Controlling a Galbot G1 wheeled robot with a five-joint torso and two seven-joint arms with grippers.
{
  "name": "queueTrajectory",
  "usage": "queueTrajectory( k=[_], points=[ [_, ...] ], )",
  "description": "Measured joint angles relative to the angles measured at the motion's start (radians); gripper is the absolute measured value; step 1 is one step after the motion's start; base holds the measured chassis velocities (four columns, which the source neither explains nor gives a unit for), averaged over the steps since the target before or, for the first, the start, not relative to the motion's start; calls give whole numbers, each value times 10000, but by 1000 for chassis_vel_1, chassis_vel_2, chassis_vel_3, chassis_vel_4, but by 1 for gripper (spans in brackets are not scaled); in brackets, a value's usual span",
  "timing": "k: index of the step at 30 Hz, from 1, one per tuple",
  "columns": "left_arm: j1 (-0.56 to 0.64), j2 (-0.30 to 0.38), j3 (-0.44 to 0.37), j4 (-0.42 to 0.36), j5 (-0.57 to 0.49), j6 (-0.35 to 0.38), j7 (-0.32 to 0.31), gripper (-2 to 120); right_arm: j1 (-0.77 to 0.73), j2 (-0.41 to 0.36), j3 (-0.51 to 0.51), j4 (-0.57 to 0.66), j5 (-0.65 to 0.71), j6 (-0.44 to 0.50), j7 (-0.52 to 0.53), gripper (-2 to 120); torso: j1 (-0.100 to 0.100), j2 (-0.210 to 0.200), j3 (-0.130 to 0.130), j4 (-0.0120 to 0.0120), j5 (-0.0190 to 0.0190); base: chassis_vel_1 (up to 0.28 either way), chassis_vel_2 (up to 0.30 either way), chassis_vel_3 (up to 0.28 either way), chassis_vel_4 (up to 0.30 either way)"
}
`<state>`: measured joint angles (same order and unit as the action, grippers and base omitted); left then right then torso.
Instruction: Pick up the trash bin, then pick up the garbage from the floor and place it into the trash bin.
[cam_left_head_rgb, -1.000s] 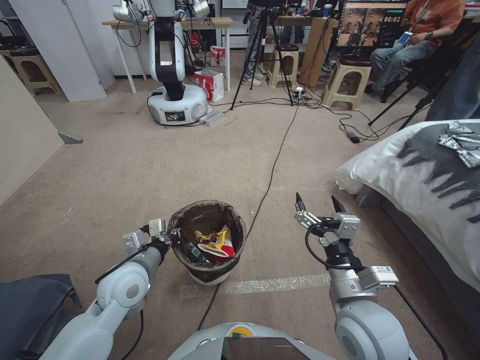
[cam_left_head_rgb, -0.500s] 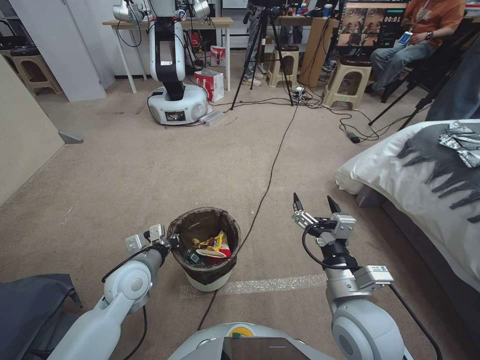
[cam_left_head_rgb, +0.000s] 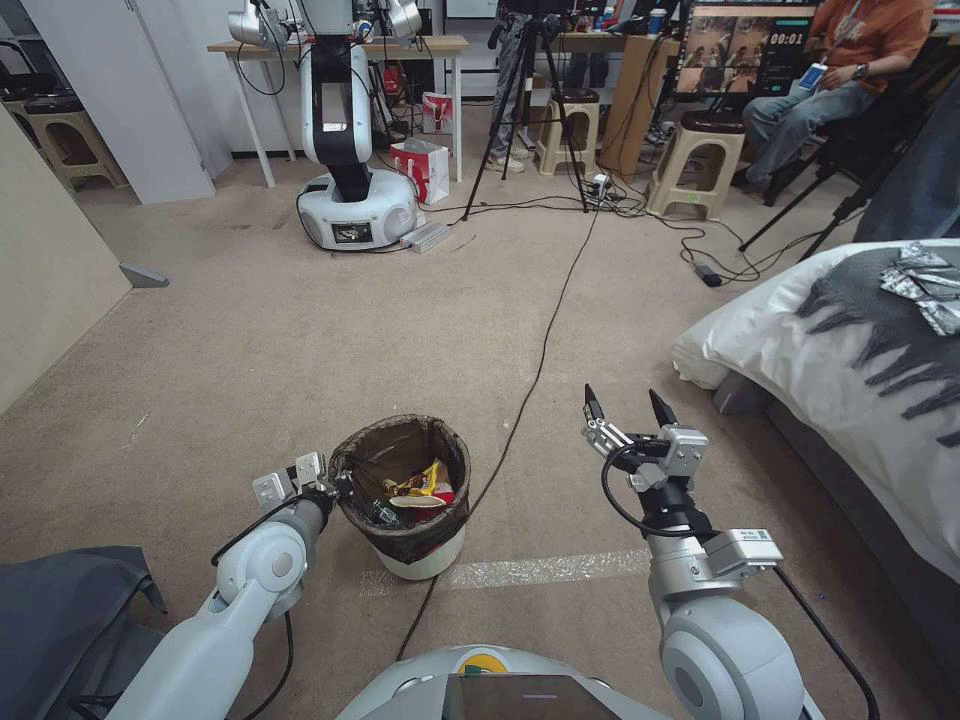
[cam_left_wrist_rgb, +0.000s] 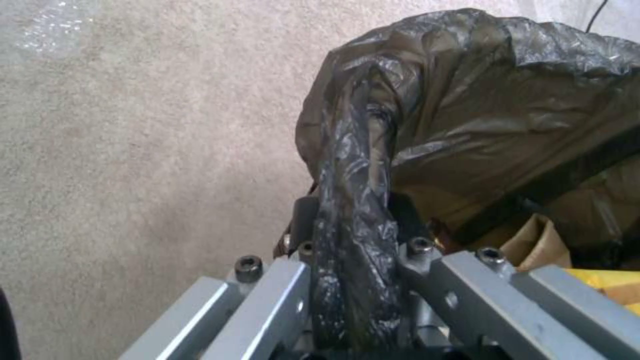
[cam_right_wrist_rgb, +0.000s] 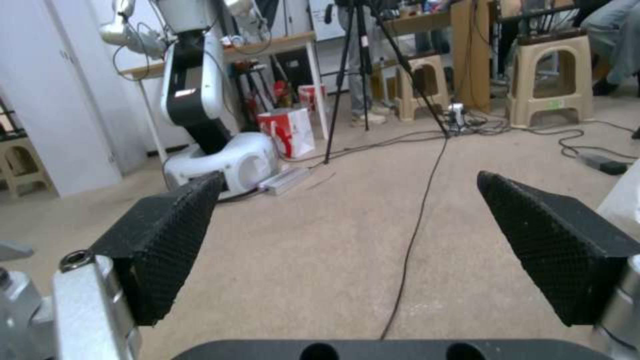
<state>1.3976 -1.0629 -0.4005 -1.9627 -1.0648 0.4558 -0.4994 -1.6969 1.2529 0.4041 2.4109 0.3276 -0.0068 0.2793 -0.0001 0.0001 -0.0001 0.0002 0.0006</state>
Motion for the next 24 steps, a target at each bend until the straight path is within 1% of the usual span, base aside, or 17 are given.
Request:
queueTrajectory(
  k=[6, 11, 12, 13, 14, 17, 19, 21, 22, 23, 24],
  points=[
    [-87, -85, -19, 226, 193, -48, 59, 5, 10, -7, -34, 0, 39, 20, 0, 92, 0, 0, -1, 0, -1, 0, 0, 0, 0],
    [-57, -92, -13, 215, 254, -52, 67, 5, 14, -26, -25, 2, 67, 25, 0, 91, 0, 1, 0, -2, -5, 0, 0, 0, 0],
    [-34, -82, -15, 182, 265, -50, 66, 7, 19, -26, -25, 1, 73, 26, 0, 91, 0, 0, 0, -2, -7, 0, 0, 0, 0],
    [-13, -67, -24, 156, 272, -46, 61, 13, 29, -26, -28, 1, 82, 26, 0, 91, 0, 0, 1, -2, -7, 0, 0, 0, 0],
    [-13, -67, -24, 156, 272, -46, 61, 13, 29, -26, -28, 1, 82, 26, 0, 91, 0, 0, 1, -2, -7, 0, 0, 0, 0],
    [58, -44, 2, -9, 261, -9, 60, 25, 42, -19, -44, 1, 87, 26, -2, 91, 0, -1, 3, -5, -13, 0, 0, 0, 0],
    [58, -44, 2, -9, 261, -9, 60, 27, 41, -18, -45, 1, 87, 26, -2, 91, 0, -1, 3, -5, -13, 0, 0, 0, 0],
    [79, -41, 3, -50, 263, 2, 59, 38, 41, -16, -52, 1, 88, 26, -5, 91, 0, -1, 3, -5, -14, 0, 0, 0, 0],
    [81, -40, 2, -53, 263, 2, 59, 38, 41, -15, -53, 2, 88, 26, -5, 91, 0, -1, 3, -5, -14, 0, 0, 0, 0],
    [110, -39, 7, -113, 267, 25, 57, 48, 38, -7, -71, 1, 85, 26, -7, 91, 1, -2, 4, -5, -18, 0, 0, 0, 0],
    [110, -39, 7, -113, 267, 25, 57, 48, 38, -7, -71, 1, 85, 26, -7, 91, 1, -2, 4, -5, -18, 0, 0, 0, 0]
  ],
)
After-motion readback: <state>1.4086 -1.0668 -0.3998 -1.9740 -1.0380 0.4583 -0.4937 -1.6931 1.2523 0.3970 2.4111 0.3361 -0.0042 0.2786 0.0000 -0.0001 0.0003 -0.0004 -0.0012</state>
